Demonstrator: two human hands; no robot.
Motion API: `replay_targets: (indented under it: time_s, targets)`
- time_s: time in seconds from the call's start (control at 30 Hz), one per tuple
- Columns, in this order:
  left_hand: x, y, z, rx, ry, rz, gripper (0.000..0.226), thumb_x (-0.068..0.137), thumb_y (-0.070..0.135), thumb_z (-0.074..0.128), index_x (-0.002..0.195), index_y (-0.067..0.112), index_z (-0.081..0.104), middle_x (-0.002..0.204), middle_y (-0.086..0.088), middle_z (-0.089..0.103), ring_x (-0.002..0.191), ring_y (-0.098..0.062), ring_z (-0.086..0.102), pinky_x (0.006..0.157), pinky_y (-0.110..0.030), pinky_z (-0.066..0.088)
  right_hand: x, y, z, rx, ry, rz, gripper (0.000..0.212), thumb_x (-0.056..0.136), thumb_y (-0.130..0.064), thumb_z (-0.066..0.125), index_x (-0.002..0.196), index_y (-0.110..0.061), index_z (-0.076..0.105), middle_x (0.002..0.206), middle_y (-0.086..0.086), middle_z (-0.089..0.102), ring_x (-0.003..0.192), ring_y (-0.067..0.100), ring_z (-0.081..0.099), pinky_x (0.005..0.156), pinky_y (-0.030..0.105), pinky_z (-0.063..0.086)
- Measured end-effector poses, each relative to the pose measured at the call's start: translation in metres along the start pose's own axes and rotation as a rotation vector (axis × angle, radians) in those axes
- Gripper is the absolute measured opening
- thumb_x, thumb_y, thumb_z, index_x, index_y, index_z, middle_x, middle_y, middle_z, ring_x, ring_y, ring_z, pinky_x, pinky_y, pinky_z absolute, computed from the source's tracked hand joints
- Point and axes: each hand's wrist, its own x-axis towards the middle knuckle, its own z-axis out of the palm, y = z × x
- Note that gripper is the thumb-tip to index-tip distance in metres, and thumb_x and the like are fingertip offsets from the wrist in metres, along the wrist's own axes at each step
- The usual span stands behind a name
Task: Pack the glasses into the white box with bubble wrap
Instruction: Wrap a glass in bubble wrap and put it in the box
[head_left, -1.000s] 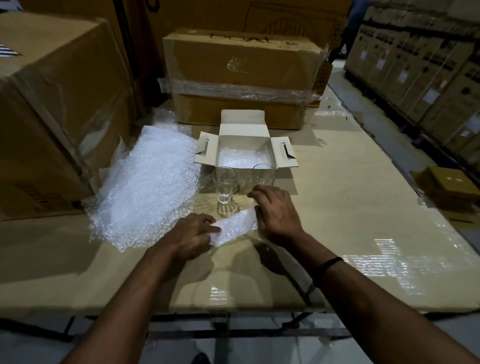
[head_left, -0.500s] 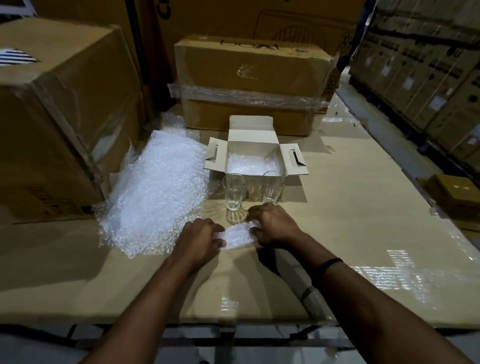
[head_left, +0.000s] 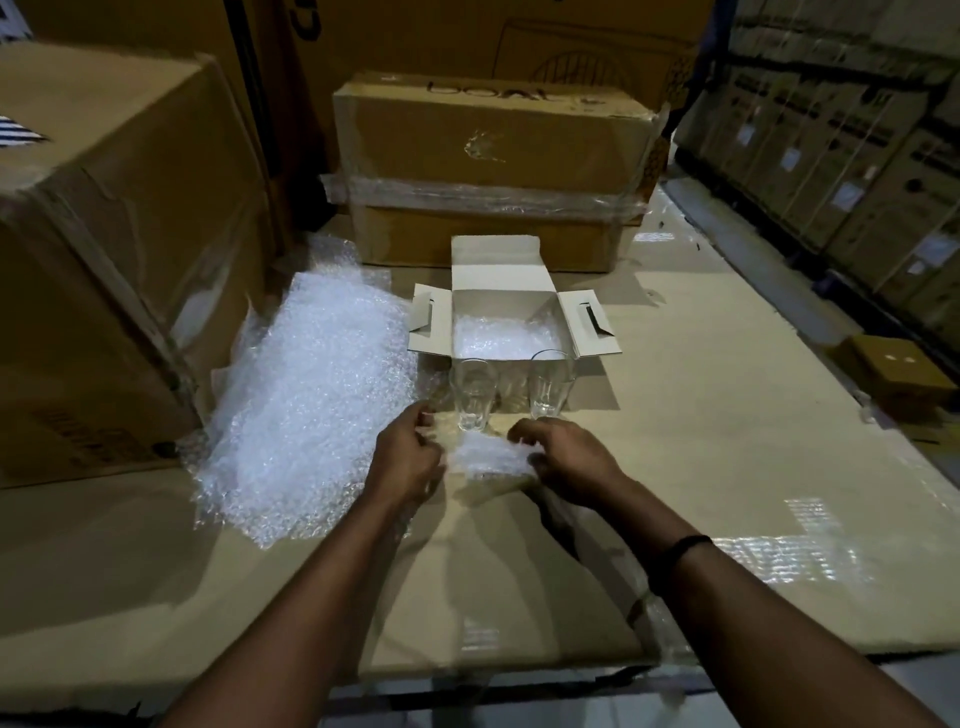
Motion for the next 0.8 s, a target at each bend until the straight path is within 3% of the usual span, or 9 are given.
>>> replay_targets:
  time_s: [0.1,0.2,0.3,0.37,0.47,0.6,0.7,0.8]
  targets:
    - [0.020,0.006,0.011,0.002,-0.080,0.022,0.060,0.075,0.005,0.081,0.129,0.013,0.057,0.107,0.002,0.064,0.092,-0.016,0.063,0.068,-0.013,0.047,-0.006,0.010,-0.002,0.300,0.146,0.137,0.026,0.080,0.001,0.059,0.093,-0.017,0.072,0.098,0.002,0.071,0.091,0.019,0.063,0.076,0.026,0.046]
    - [0.032,0.007,0.023,0.012,-0.098,0.017,0.059,0.070,0.017,0.086,0.122,0.014,0.059,0.112,-0.001,0.067,0.098,-0.019,0.063,0.078,-0.025,0.047,-0.011,0.009,-0.006,0.737,0.235,0.310,0.019,0.081,0.004,0.062,0.078,-0.013,0.070,0.082,0.002,0.069,0.074,0.018,0.063,0.067,0.027,0.048]
    - [0.039,0.007,0.027,0.031,-0.111,0.063,0.050,0.073,0.020,0.085,0.117,0.017,0.060,0.106,0.002,0.069,0.093,-0.016,0.065,0.071,-0.023,0.046,-0.015,0.000,-0.016,1.237,0.204,0.395,0.026,0.079,0.019,0.052,0.084,0.000,0.068,0.084,0.017,0.069,0.069,0.027,0.066,0.061,0.031,0.057]
    - [0.039,0.005,0.023,0.047,-0.146,0.083,0.053,0.075,0.021,0.083,0.122,0.018,0.060,0.108,0.003,0.069,0.092,-0.014,0.065,0.069,-0.022,0.047,-0.016,-0.007,-0.023,1.344,0.180,0.337,0.029,0.078,0.021,0.054,0.096,0.003,0.066,0.094,0.019,0.070,0.077,0.027,0.069,0.070,0.032,0.059]
    - [0.034,-0.005,0.013,0.068,-0.179,0.099,0.050,0.077,0.020,0.081,0.122,0.021,0.061,0.104,0.005,0.068,0.090,-0.015,0.065,0.075,-0.028,0.053,-0.007,-0.020,-0.029,1.208,0.258,0.266,0.035,0.078,0.012,0.066,0.110,-0.001,0.064,0.105,0.011,0.072,0.088,0.023,0.070,0.076,0.031,0.058]
    - [0.033,-0.021,0.006,0.098,-0.199,0.107,0.049,0.073,0.032,0.084,0.117,0.026,0.062,0.101,0.003,0.070,0.090,-0.016,0.066,0.081,-0.038,0.057,0.023,-0.045,-0.035,0.923,0.477,0.256,0.023,0.078,-0.006,0.076,0.097,-0.012,0.064,0.095,0.000,0.069,0.081,0.018,0.069,0.071,0.031,0.058]
    - [0.032,-0.024,0.006,0.072,-0.209,0.094,0.047,0.071,0.035,0.084,0.113,0.025,0.064,0.103,0.005,0.069,0.094,-0.014,0.065,0.084,-0.037,0.055,0.043,-0.059,-0.033,0.600,0.552,0.155,0.021,0.081,-0.021,0.076,0.094,-0.023,0.059,0.092,-0.005,0.066,0.080,0.017,0.067,0.066,0.031,0.055]
    - [0.028,-0.023,0.006,0.064,-0.173,0.088,0.032,0.071,0.032,0.084,0.096,0.021,0.067,0.089,0.004,0.071,0.083,-0.014,0.068,0.074,-0.034,0.056,0.054,-0.065,-0.028,0.140,0.487,0.004,0.018,0.084,-0.027,0.070,0.101,-0.022,0.066,0.098,-0.001,0.070,0.085,0.022,0.066,0.069,0.034,0.051]
